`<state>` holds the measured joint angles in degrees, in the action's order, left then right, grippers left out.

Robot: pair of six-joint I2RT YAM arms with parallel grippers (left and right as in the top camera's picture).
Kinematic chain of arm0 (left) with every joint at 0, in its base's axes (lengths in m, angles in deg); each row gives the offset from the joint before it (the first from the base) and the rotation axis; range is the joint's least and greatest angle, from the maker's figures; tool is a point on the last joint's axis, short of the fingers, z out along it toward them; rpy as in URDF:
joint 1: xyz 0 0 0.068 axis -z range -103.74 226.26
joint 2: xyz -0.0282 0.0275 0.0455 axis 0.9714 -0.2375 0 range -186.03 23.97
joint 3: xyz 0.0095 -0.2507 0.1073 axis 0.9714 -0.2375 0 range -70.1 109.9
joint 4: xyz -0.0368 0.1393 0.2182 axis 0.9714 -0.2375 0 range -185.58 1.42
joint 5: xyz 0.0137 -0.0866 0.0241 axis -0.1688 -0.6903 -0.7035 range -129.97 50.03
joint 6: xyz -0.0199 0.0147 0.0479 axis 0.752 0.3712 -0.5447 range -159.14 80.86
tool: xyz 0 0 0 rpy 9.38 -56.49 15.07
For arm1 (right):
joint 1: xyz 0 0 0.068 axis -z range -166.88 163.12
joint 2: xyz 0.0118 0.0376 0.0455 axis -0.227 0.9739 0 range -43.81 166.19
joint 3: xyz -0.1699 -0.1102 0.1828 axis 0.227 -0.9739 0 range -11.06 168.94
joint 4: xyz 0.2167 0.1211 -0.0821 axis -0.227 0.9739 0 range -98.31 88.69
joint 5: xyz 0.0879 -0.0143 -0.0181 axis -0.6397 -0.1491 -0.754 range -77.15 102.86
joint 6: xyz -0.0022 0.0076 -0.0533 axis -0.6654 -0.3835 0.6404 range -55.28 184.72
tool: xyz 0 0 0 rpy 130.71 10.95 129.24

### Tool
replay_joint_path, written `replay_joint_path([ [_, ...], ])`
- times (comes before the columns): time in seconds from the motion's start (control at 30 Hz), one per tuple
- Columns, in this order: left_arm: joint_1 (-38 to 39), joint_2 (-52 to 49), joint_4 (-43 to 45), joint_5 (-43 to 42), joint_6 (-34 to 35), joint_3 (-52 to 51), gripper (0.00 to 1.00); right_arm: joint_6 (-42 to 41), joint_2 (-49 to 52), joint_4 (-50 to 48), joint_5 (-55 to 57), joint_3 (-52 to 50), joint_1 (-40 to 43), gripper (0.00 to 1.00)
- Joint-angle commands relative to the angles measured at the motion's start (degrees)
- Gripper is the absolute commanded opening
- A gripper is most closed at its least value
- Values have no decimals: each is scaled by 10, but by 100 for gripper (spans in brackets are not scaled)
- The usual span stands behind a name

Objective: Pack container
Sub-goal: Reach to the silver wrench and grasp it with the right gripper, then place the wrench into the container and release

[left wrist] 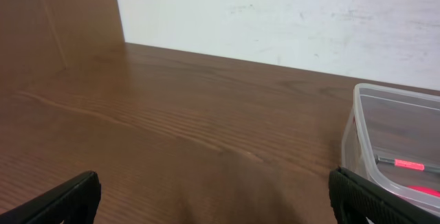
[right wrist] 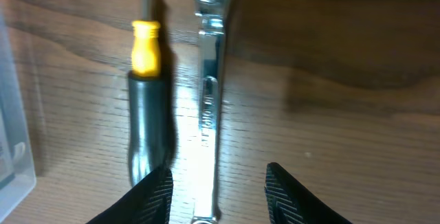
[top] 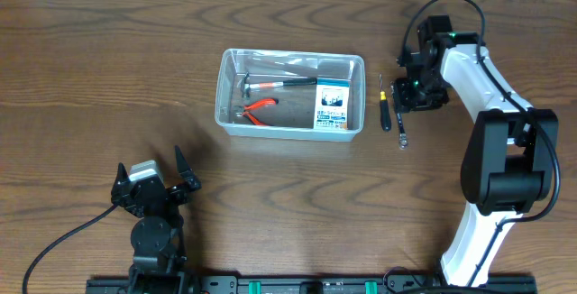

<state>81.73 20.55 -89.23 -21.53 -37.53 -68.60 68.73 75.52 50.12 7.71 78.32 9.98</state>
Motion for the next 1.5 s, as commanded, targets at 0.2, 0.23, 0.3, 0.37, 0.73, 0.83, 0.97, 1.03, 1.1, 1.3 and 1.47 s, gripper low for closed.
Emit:
replay_joint_path([
  [0.2,2,2,-17,11,-1,-13,98,-23,7,-36,19,-26,-10,41],
  [0.23,2,2,-17,11,-1,-13,98,-24,7,-39,19,-32,-10,41],
  [0.3,2,2,-17,11,-1,-13,98,-26,7,-48,19,-45,-10,39],
  [0.37,2,2,-17,11,-1,-13,98,-27,7,-54,19,-57,-10,36],
  [0.73,2,2,-17,11,-1,-13,98,-33,7,-75,21,-105,-10,6],
  [0.83,2,2,-17,11,-1,-13,98,-36,6,-74,22,-104,-10,1],
  [0.97,2,2,-17,11,-1,-13,98,-40,-3,-54,35,-93,-10,1],
  [1.03,2,2,-17,11,-1,-13,98,-40,-17,-45,42,-79,-10,1],
  [1.1,2,2,-17,11,-1,-13,98,-40,-41,-31,41,-54,-10,1],
  [1.3,2,2,-17,11,-1,-13,98,-39,-146,15,-3,41,-49,1],
  [1.47,2,2,-17,11,-1,-13,98,56,-222,-23,-35,56,-146,1],
])
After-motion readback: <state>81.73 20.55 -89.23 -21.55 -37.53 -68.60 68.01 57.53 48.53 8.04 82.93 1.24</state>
